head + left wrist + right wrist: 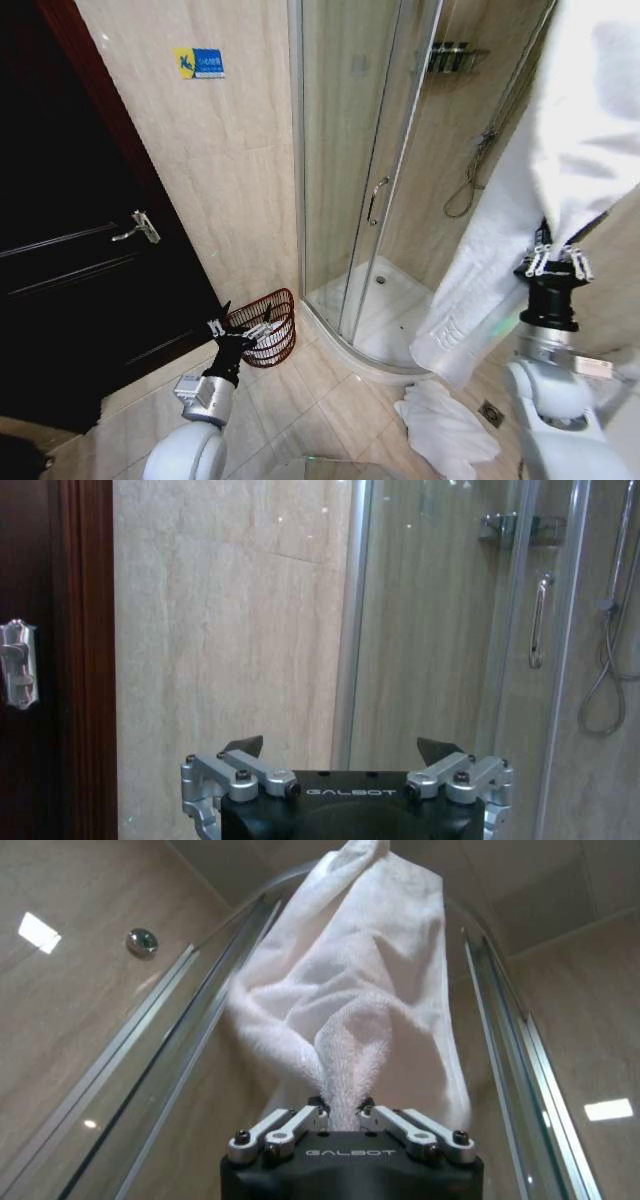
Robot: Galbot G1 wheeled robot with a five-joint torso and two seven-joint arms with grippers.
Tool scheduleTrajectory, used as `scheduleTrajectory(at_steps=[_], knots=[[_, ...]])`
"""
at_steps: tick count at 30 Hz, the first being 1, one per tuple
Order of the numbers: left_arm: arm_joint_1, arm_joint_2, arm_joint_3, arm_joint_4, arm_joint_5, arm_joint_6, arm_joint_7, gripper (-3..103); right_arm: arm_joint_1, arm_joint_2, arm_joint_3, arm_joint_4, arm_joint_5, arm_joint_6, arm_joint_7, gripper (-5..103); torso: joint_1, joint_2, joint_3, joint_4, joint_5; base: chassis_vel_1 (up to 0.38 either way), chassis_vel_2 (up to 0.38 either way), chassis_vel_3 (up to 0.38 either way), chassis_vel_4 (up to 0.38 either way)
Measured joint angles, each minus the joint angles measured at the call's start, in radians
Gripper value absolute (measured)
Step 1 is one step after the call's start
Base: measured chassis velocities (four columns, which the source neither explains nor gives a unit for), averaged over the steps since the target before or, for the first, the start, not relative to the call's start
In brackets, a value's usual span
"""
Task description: Discard the used towel into the hamper.
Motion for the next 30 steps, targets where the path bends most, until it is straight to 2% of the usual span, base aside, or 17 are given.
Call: scheduleTrajectory(at_steps=[20,22,24,30], knots=[[0.000,0.000,0.000,0.000,0.000,0.000,0.000,100,-0.029,0.025,0.007,-0.003,-0.036,0.038,-0.002,11,0.000,0.000,0.000,0.0000,0.0006,0.000,0.000,0.000,0.000],[0.000,0.000,0.000,0.000,0.000,0.000,0.000,100,-0.028,0.026,0.007,-0.002,-0.039,0.046,-0.002,11,0.000,0.000,0.000,0.0000,-0.0012,0.000,0.000,0.000,0.000],[0.000,0.000,0.000,0.000,0.000,0.000,0.000,100,-0.028,0.027,0.008,-0.006,-0.042,0.051,-0.003,11,0.000,0.000,0.000,0.0000,0.0000,0.000,0.000,0.000,0.000],[0.000,0.000,0.000,0.000,0.000,0.000,0.000,100,-0.036,0.035,0.009,-0.009,-0.048,0.057,-0.004,11,0.000,0.000,0.000,0.0000,0.0003,0.000,0.000,0.000,0.000]])
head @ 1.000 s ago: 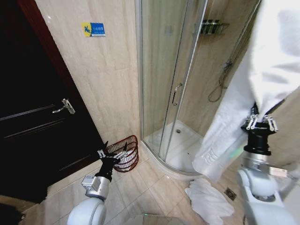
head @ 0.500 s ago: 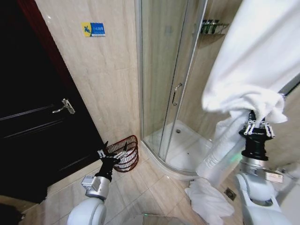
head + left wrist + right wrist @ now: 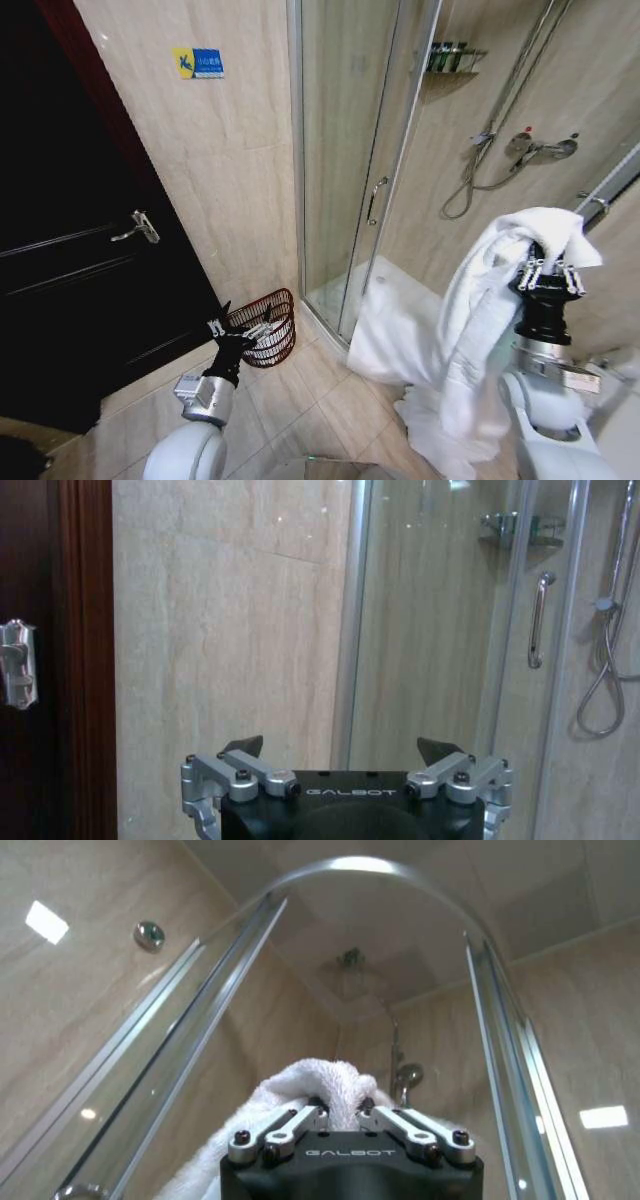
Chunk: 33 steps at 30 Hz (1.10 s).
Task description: Discard the used towel into the hamper.
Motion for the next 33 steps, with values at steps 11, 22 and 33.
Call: scheduleTrajectory(at_steps=[11,22,33], knots=[[0.000,0.000,0.000,0.000,0.000,0.000,0.000,100,-0.005,0.001,0.002,0.026,-0.004,0.007,0.004,11,0.000,0.000,0.000,0.0001,-0.0005,0.000,0.000,0.000,0.000],[0.000,0.000,0.000,0.000,0.000,0.000,0.000,100,-0.051,0.015,0.005,0.194,0.011,-0.019,0.031,11,0.000,0.000,0.000,0.0000,-0.0008,0.000,0.000,0.000,0.000],[0.000,0.000,0.000,0.000,0.000,0.000,0.000,100,-0.128,0.076,0.012,0.329,0.022,-0.017,0.022,11,0.000,0.000,0.000,0.0000,-0.0005,0.000,0.000,0.000,0.000]])
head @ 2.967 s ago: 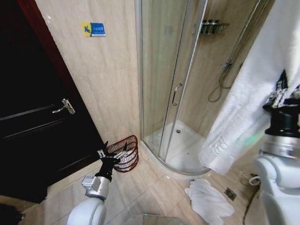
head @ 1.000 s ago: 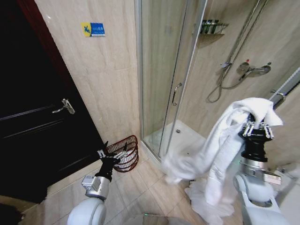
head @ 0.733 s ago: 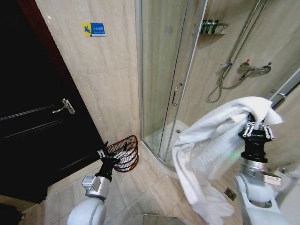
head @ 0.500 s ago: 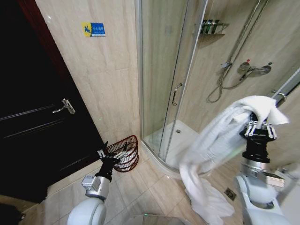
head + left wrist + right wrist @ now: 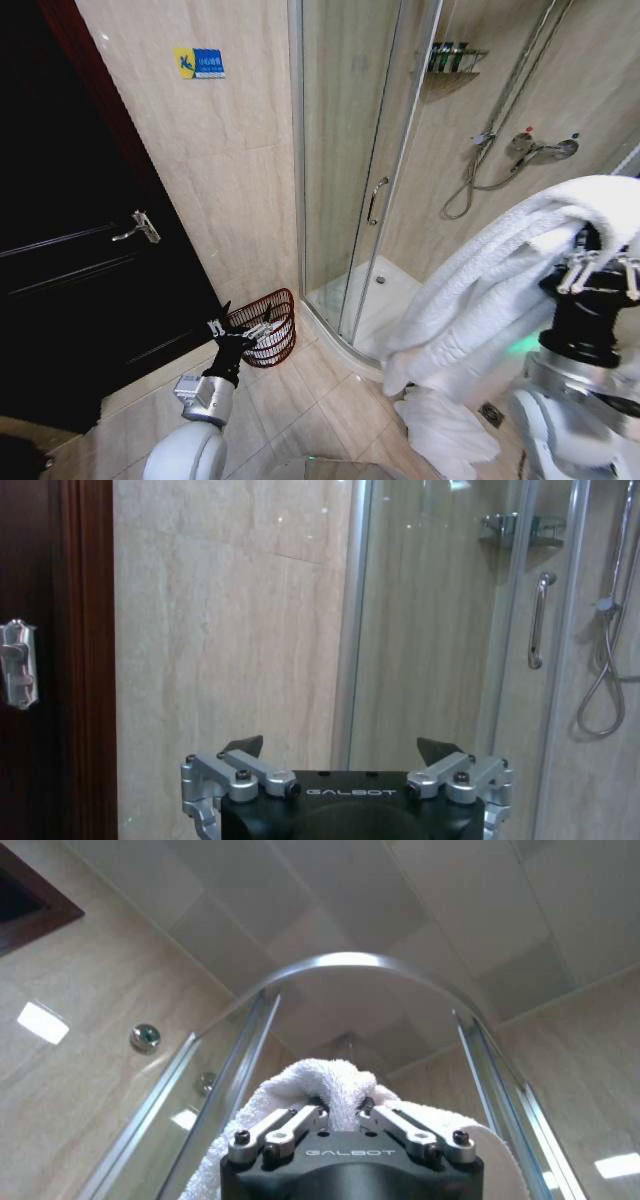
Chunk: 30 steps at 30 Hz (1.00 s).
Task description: Discard the used towel into the hamper.
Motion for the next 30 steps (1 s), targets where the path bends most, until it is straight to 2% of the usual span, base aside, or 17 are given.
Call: scheduleTrajectory(at_steps=[10,30], knots=[[0.000,0.000,0.000,0.000,0.000,0.000,0.000,100,-0.003,-0.016,0.020,0.051,0.005,0.012,-0.012,11,0.000,0.000,0.000,0.0001,-0.0001,0.000,0.000,0.000,0.000],[0.000,0.000,0.000,0.000,0.000,0.000,0.000,100,-0.009,0.011,0.034,0.052,-0.014,0.033,-0.014,11,0.000,0.000,0.000,0.0000,0.0000,0.000,0.000,0.000,0.000]])
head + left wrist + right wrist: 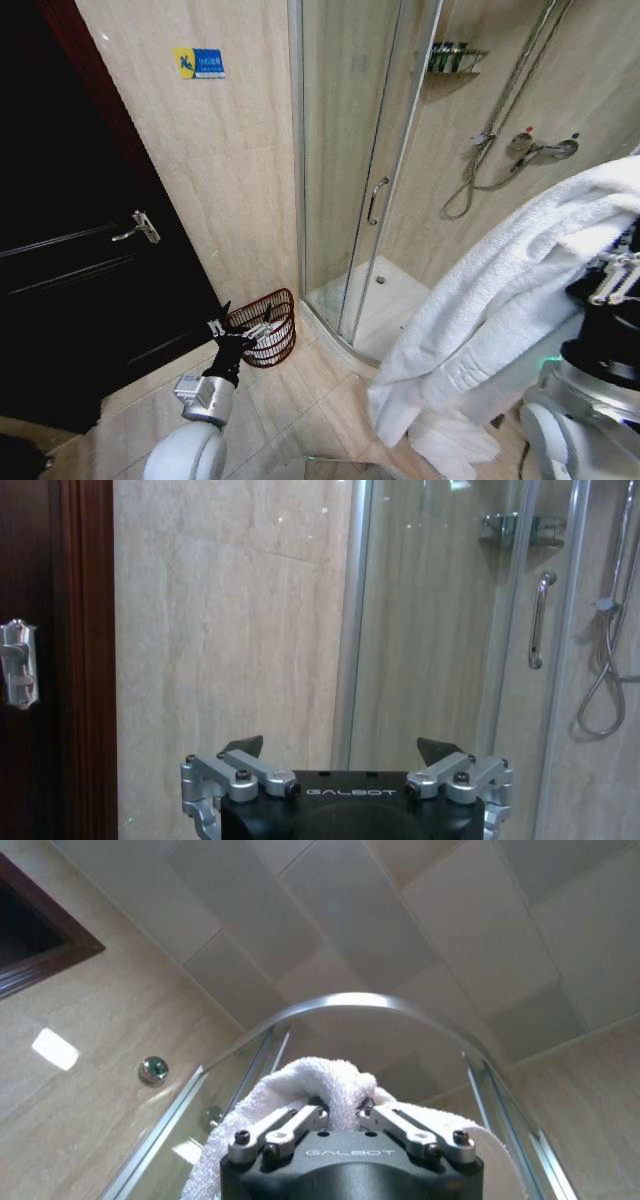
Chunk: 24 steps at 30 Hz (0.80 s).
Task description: Discard the used towel into the hamper.
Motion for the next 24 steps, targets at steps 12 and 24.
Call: scheduleTrajectory(at_steps=[12,24], knots=[[0.000,0.000,0.000,0.000,0.000,0.000,0.000,100,0.007,0.015,0.032,-0.019,0.000,0.012,-0.001,11,0.000,0.000,0.000,0.0000,0.0000,0.004,0.004,0.004,0.004],[0.000,0.000,0.000,0.000,0.000,0.000,0.000,100,0.015,0.007,0.041,-0.028,0.003,0.001,0.008,11,0.000,0.000,0.000,0.0000,0.0000,0.072,0.079,0.084,0.076]])
